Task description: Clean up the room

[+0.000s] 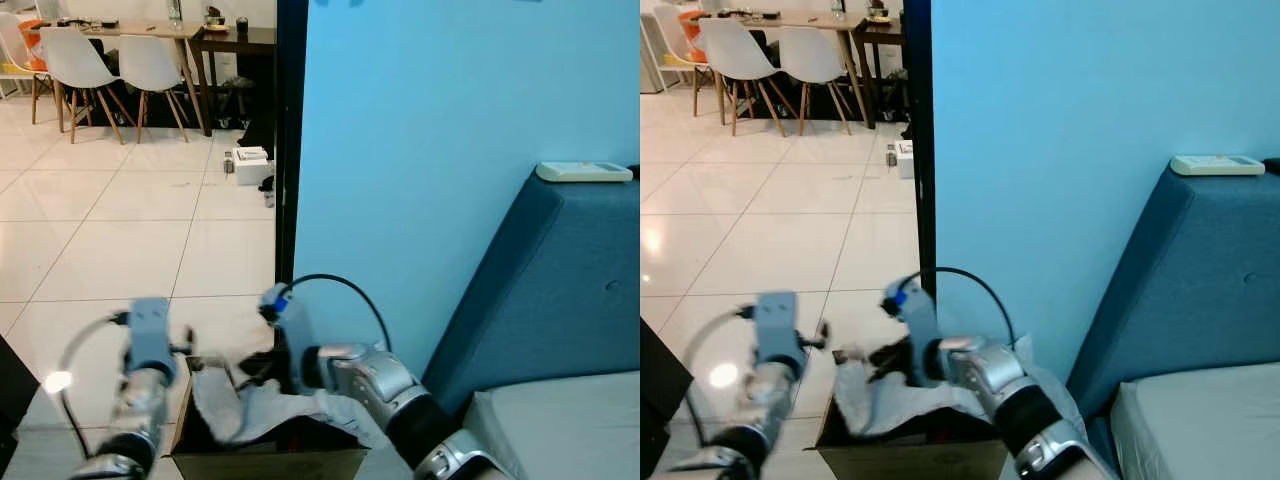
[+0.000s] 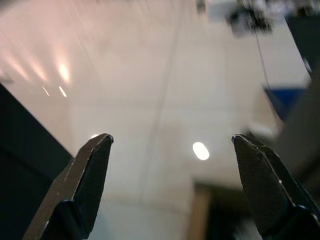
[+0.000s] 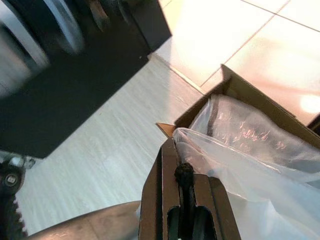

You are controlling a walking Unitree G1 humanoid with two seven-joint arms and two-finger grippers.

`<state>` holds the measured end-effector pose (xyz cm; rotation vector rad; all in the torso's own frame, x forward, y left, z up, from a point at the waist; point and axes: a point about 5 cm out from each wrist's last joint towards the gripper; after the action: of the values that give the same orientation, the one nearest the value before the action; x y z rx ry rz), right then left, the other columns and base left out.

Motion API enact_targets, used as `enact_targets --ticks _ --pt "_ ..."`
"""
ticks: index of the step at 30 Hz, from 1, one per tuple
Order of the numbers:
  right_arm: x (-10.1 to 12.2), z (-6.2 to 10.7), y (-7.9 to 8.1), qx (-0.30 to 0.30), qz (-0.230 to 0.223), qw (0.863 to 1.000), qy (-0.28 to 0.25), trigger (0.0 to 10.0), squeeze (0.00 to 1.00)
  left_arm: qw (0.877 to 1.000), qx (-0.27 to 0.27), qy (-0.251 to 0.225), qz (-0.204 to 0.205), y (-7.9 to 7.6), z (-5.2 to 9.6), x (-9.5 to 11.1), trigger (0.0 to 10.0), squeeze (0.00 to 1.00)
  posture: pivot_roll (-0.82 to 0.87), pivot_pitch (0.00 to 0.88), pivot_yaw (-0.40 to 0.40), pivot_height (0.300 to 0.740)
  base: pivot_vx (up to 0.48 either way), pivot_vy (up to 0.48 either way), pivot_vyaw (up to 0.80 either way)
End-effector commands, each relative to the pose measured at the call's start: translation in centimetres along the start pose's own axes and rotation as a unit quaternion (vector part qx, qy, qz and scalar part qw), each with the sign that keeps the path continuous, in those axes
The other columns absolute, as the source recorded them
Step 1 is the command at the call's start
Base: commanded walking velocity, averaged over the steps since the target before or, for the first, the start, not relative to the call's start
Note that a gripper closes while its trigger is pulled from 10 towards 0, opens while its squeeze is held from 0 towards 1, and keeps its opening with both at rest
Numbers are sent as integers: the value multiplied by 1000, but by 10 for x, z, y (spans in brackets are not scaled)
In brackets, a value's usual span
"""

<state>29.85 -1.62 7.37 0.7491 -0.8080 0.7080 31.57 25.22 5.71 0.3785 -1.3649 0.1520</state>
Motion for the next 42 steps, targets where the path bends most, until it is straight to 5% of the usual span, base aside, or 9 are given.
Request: enact_targets --ticks 1,4,8,15,22,28,33,37,42 --pt "9 -2 0 0 12 1000 -16 10000 0 999 2 -48 -15 0 -7 22 10000 0 -44 0 -60 715 0 0 0" --pt "18 -5 9 36 24 998 -47 10000 0 994 10 -108 -15 7 -13 52 10000 0 -40 0 -62 715 0 0 0" --pt "28 -7 18 72 27 994 -83 10000 0 991 7 -136 -6 4 -14 66 10000 0 -36 0 -63 715 0 0 0" --pt "67 -8 40 150 -6 971 -187 10000 0 987 -85 -123 56 -35 -3 54 10000 0 -28 0 -66 715 0 0 0" --pt "65 -14 43 161 -11 970 -181 10000 0 988 -85 -110 63 -37 0 50 10000 0 -19 4 -74 715 0 0 0" --pt "26 -30 26 38 61 995 -70 10000 0 988 -88 -102 80 -35 0 47 10000 0 -18 9 -77 715 0 0 0" --pt "15 -29 14 -17 82 995 -46 10000 0 986 -98 -97 90 -38 2 46 10000 0 -20 12 -75 715 0 0 0" --pt "5 -24 2 -54 74 995 -44 10000 0 972 -172 -105 124 -57 8 50 10000 0 -26 19 -71 715 0 0 0" --pt "3 -24 0 -62 67 994 -52 10000 0 963 -204 -109 136 -62 11 53 10000 0 -28 19 -71 715 0 0 0"
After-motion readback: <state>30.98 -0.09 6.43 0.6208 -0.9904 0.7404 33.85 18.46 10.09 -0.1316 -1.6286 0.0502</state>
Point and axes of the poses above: a point about 5 cm out from each wrist's last joint towards the gripper, its own z axis pointing back from the gripper into the wrist, its own x axis along the axis of the wrist's last joint, y = z × x, and after that the axes turned 1 degree about z, right-handed
